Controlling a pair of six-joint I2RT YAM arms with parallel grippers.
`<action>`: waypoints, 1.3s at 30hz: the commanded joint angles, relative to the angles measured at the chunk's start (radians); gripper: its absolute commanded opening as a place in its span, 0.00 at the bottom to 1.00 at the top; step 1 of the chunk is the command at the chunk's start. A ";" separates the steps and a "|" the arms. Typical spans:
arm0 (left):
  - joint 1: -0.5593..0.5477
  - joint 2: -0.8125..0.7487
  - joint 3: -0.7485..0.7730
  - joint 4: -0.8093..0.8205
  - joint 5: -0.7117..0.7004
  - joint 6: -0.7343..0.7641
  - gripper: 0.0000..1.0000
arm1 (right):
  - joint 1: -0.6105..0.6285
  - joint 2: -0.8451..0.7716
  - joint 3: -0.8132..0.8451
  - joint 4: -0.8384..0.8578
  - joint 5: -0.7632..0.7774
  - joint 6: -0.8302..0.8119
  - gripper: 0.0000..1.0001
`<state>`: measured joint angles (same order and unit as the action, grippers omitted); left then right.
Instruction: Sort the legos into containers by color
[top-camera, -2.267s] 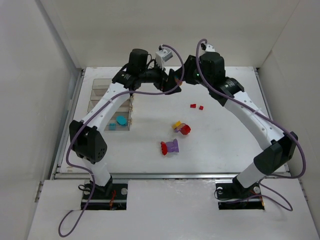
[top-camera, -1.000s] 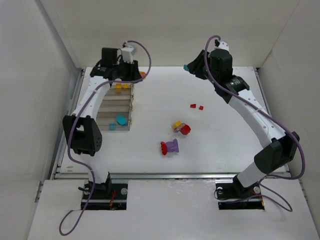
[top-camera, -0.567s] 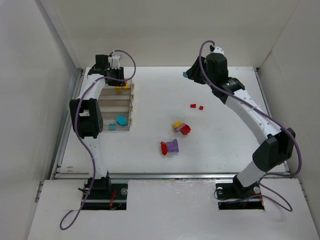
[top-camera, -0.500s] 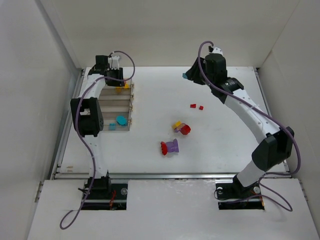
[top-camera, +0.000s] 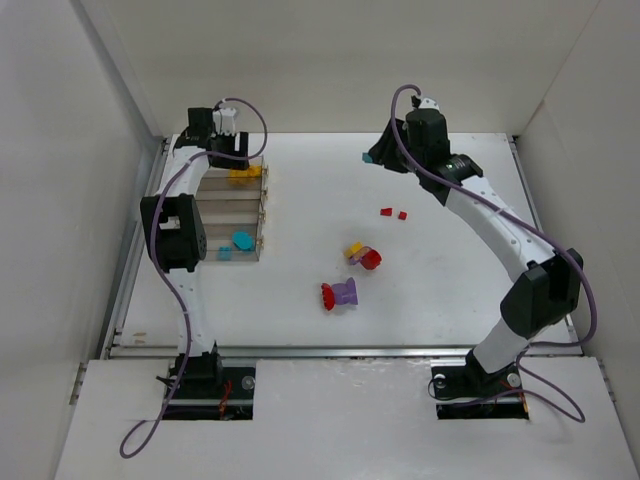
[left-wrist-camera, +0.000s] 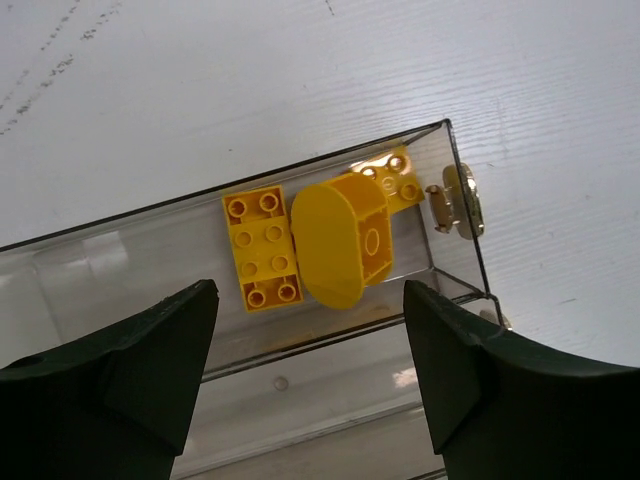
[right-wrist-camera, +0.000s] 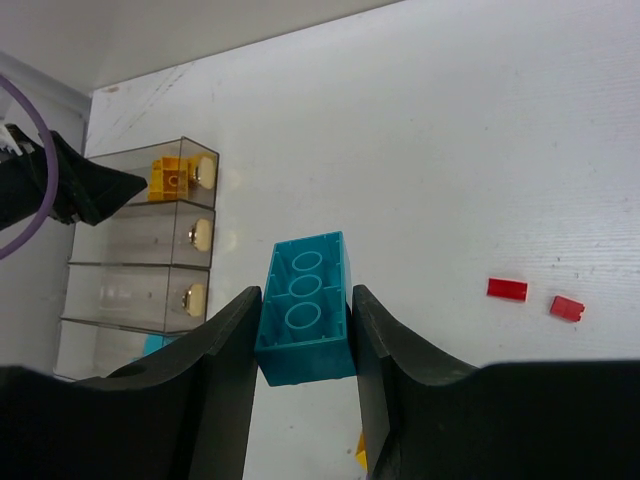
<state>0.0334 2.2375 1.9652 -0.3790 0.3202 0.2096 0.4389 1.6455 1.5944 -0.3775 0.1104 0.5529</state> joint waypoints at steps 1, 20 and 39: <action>0.002 -0.029 0.044 -0.014 -0.047 0.036 0.72 | -0.003 0.011 0.068 0.015 -0.008 -0.011 0.00; -0.233 -0.493 -0.188 -0.130 0.402 0.775 0.90 | -0.003 0.097 0.188 0.002 -0.642 -0.297 0.00; -0.504 -0.547 -0.245 -0.082 0.291 0.762 0.88 | 0.015 0.030 0.033 0.163 -0.687 -0.105 0.00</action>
<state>-0.4477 1.7512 1.7386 -0.5220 0.6514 1.0012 0.4404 1.7397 1.6348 -0.2852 -0.5491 0.4316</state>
